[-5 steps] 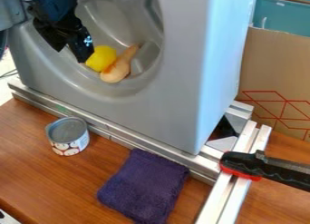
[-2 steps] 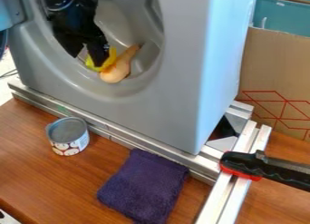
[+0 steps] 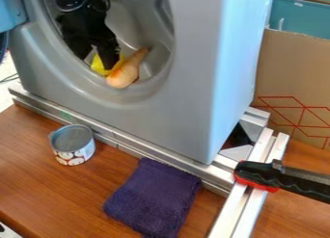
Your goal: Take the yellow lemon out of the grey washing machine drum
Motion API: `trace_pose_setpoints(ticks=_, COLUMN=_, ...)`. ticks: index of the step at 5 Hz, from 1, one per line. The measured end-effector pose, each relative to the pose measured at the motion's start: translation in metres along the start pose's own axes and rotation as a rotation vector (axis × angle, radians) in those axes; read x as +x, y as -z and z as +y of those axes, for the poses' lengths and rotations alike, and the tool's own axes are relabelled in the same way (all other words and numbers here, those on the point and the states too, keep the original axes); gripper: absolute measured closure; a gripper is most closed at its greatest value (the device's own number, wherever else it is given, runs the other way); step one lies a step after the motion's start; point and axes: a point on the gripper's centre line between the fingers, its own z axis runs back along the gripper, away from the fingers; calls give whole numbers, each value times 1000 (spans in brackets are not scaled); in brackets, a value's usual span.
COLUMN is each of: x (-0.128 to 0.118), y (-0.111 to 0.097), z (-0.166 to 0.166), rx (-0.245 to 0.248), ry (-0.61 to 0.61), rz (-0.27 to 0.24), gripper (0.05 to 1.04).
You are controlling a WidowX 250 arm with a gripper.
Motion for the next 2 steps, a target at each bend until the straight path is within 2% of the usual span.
trace_pose_setpoints(ticks=2, x=5, y=12, z=5, rx=1, ry=-26, rz=29, gripper=81)
